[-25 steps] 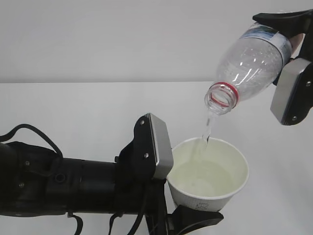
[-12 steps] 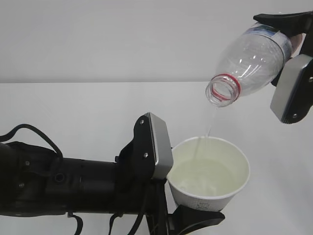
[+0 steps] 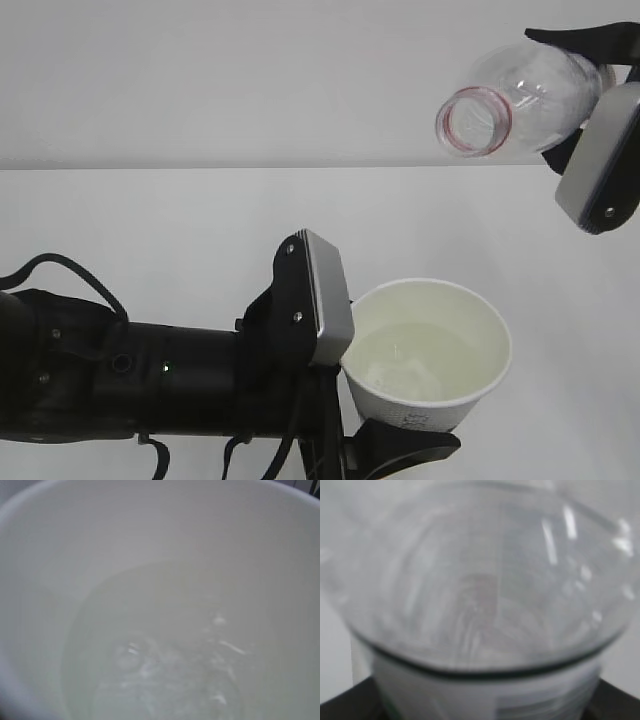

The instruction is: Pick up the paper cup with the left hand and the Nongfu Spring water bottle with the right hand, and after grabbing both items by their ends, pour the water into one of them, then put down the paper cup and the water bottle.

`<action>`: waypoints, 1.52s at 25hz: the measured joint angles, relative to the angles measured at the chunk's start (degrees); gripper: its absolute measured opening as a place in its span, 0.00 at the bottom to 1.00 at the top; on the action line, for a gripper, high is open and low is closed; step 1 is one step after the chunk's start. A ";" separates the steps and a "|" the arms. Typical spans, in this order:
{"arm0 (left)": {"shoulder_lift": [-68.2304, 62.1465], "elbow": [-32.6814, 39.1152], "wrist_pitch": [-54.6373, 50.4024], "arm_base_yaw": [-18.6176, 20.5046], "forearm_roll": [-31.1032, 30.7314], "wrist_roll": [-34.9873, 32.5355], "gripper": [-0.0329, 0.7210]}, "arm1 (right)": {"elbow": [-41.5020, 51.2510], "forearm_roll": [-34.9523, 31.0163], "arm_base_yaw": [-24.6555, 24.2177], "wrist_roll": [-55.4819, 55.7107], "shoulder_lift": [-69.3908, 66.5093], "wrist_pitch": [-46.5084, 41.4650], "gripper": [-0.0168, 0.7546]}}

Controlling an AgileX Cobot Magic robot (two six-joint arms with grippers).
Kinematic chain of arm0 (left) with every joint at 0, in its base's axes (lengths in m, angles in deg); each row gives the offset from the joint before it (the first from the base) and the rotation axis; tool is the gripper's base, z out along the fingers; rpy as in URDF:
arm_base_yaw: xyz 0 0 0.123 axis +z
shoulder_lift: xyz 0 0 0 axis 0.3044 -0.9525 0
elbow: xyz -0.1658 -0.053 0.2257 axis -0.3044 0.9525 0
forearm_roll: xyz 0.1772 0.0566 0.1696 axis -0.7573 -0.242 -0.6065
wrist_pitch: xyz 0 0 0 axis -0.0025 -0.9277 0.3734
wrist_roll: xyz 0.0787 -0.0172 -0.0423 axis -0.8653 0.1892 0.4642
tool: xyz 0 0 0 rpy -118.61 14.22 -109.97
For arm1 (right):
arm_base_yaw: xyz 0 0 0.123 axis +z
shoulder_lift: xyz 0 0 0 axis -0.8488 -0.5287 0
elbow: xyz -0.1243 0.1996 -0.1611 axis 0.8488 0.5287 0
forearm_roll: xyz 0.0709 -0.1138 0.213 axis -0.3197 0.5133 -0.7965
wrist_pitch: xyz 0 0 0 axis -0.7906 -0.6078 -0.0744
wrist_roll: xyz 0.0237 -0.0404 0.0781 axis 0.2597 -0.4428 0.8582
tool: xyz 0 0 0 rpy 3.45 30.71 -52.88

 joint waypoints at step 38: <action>0.00 0.00 0.00 0.00 0.00 0.00 0.77 | 0.00 -0.26 0.00 39.25 0.00 1.55 0.60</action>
